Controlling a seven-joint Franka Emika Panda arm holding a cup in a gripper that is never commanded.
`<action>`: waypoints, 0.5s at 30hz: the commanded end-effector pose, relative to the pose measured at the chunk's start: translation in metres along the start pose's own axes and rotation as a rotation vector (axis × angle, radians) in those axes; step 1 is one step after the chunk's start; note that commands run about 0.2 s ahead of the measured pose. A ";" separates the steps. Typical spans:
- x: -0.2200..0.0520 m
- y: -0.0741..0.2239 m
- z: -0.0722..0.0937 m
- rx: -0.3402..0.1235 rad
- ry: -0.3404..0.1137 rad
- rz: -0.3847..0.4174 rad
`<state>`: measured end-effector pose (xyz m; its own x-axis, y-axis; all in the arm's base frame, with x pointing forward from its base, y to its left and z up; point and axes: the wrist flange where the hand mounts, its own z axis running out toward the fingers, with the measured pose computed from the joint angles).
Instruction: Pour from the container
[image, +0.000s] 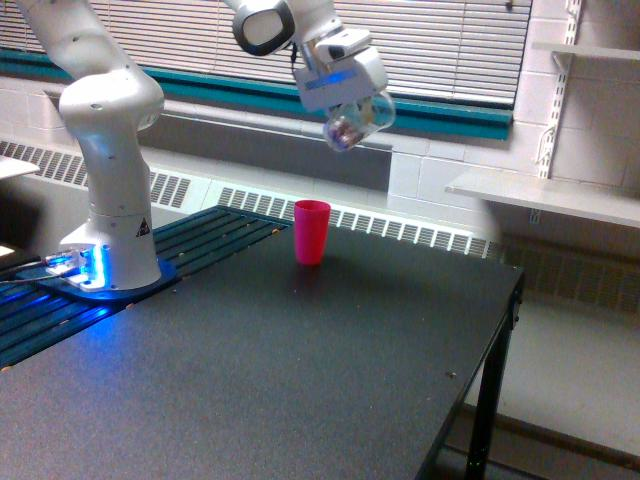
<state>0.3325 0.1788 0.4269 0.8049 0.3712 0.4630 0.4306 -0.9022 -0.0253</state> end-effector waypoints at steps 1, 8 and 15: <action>-0.020 -0.010 0.006 0.002 -0.033 -0.069; -0.035 -0.019 0.011 -0.002 -0.057 -0.100; -0.045 -0.029 0.016 0.004 -0.077 -0.126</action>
<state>0.2987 0.1848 0.3951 0.7930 0.4603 0.3992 0.4972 -0.8676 0.0128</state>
